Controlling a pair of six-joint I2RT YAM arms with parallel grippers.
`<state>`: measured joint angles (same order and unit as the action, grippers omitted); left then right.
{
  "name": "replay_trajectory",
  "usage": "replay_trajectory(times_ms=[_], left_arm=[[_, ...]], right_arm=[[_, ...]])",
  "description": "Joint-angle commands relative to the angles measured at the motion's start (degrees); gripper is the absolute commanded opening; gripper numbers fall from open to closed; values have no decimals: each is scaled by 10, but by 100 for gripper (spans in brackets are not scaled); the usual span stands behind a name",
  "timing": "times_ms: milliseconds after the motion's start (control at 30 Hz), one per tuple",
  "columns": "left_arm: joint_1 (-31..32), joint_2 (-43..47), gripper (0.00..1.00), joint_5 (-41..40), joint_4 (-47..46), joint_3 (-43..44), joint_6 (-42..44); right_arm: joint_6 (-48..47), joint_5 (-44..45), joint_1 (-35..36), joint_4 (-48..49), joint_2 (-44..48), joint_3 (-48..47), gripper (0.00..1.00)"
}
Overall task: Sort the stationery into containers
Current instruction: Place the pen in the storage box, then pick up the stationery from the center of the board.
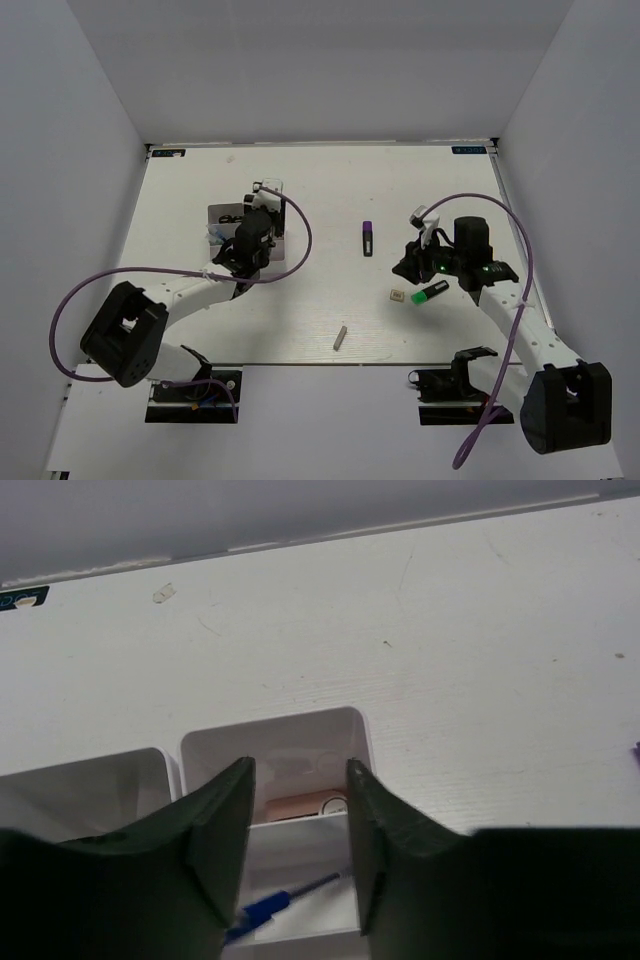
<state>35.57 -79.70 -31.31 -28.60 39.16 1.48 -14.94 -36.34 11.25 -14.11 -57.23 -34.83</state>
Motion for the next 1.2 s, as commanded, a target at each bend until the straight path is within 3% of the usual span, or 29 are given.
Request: replay_trajectory(times_ms=[0, 33, 67, 100, 133, 200, 233, 267, 300, 333, 367, 433, 600, 700, 933, 1167], left_arm=[[-2, 59, 48, 6, 28, -8, -11], [1, 68, 40, 7, 36, -8, -10], [6, 80, 19, 19, 51, -8, -29], [14, 102, 9, 24, 87, -5, -28], [20, 124, 2, 34, 137, 2, -28], [45, 160, 0, 48, 239, 22, -61], [51, 175, 0, 58, 312, 37, -71], [60, 182, 5, 68, 348, 56, -94], [72, 195, 33, 87, 455, 63, -123], [82, 198, 52, 99, 483, 67, -145], [96, 201, 65, 106, 507, 79, -155], [137, 205, 78, 112, 614, 85, -197], [213, 274, 77, 83, 723, 32, -282], [222, 326, 75, 85, 768, 1, -313], [239, 403, 74, 102, 798, -53, -365], [239, 407, 74, 96, 815, -50, -363]], right_arm=[[40, 31, -2, -20, -20, -51, 34], [48, 38, 0, -21, -35, -57, 30], [52, 51, 3, -28, -45, -77, 28], [54, 50, 3, -31, -58, -87, 28], [67, 49, 10, -34, -100, -99, 28], [75, 61, 23, -59, -137, -164, 28], [78, 75, 46, -71, -206, -208, 39], [81, 124, 53, -97, -230, -255, 44], [84, 137, 59, -121, -279, -276, 48], [84, 161, 79, -136, -325, -322, 57], [91, 173, 82, -145, -365, -361, 60], [107, 218, 101, -162, -402, -408, 70], [145, 359, 126, -199, -538, -542, 70], [166, 384, 133, -206, -578, -572, 67], [190, 461, 166, -204, -618, -568, 59], [210, 436, 173, -195, -635, -544, 56]])
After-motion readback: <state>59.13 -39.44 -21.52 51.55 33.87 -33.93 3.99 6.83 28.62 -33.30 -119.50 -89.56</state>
